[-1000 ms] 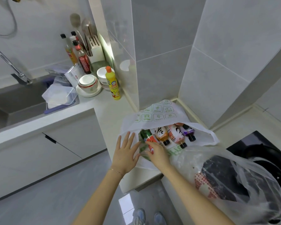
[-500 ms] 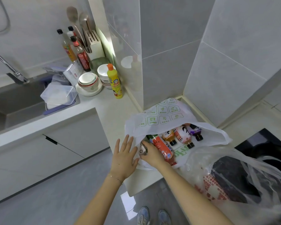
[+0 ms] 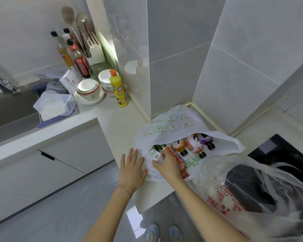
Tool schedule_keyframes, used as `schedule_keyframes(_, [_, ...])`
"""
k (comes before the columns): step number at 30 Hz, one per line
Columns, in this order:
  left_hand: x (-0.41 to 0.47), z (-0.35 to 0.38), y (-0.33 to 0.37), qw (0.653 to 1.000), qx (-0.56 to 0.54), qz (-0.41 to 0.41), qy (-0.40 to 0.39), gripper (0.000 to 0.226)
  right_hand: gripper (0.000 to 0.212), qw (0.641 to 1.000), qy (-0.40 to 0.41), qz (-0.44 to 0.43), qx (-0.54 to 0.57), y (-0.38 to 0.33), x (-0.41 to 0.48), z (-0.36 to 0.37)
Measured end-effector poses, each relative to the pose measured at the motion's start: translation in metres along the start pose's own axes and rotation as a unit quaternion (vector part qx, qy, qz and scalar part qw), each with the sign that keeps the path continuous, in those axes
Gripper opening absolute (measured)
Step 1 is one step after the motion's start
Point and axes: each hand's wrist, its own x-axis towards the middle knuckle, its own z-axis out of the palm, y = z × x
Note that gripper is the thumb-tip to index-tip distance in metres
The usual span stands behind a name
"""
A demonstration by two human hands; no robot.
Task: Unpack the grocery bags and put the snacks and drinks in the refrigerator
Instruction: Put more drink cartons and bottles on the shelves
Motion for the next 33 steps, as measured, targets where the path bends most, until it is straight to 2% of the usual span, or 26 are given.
schedule_keyframes(2, [0.008, -0.005, 0.007, 0.997, -0.071, -0.003, 0.016, 0.042, 0.034, 1.000, 0.014, -0.022, 0.007, 0.000, 0.000, -0.009])
schedule_keyframes(4, [0.016, -0.008, 0.015, 0.985, -0.159, 0.047, 0.041, 0.038, 0.032, 0.999, 0.011, -0.040, 0.013, 0.002, -0.001, -0.015])
schedule_keyframes(7, [0.029, -0.007, 0.026, 0.968, -0.223, 0.111, 0.013, 0.049, 0.029, 0.997, 0.000, -0.047, 0.054, 0.005, -0.002, -0.021])
schedule_keyframes(10, [0.040, -0.001, 0.031, 0.963, -0.251, 0.103, 0.003, 0.054, 0.031, 0.993, -0.012, -0.042, 0.106, 0.006, -0.004, -0.028])
schedule_keyframes(14, [0.047, -0.004, 0.034, 0.962, -0.268, 0.054, 0.016, 0.028, 0.040, 0.989, -0.050, -0.037, 0.136, 0.007, -0.005, -0.032])
schedule_keyframes(17, [0.043, -0.006, 0.030, 0.951, -0.309, 0.008, 0.010, 0.020, 0.051, 0.980, -0.080, -0.028, 0.180, 0.011, -0.003, -0.038])
schedule_keyframes(21, [0.038, -0.016, 0.027, 0.933, -0.360, -0.020, -0.013, 0.022, 0.063, 0.980, -0.137, -0.028, 0.144, 0.013, 0.000, -0.045])
schedule_keyframes(25, [0.036, -0.030, 0.028, 0.891, -0.449, -0.065, -0.024, 0.032, 0.062, 0.973, -0.196, -0.055, 0.107, 0.009, 0.002, -0.052])
schedule_keyframes(28, [0.037, -0.036, 0.024, 0.850, -0.517, -0.085, -0.047, 0.032, 0.050, 0.978, -0.161, -0.053, 0.125, 0.005, 0.002, -0.053])
schedule_keyframes(30, [0.038, -0.042, 0.022, 0.827, -0.551, -0.095, -0.056, 0.043, 0.046, 0.980, -0.127, -0.051, 0.147, -0.001, 0.002, -0.056])
schedule_keyframes(33, [0.040, -0.048, 0.022, 0.835, -0.540, -0.082, -0.067, 0.072, 0.038, 0.977, -0.099, -0.046, 0.182, -0.011, 0.002, -0.069])
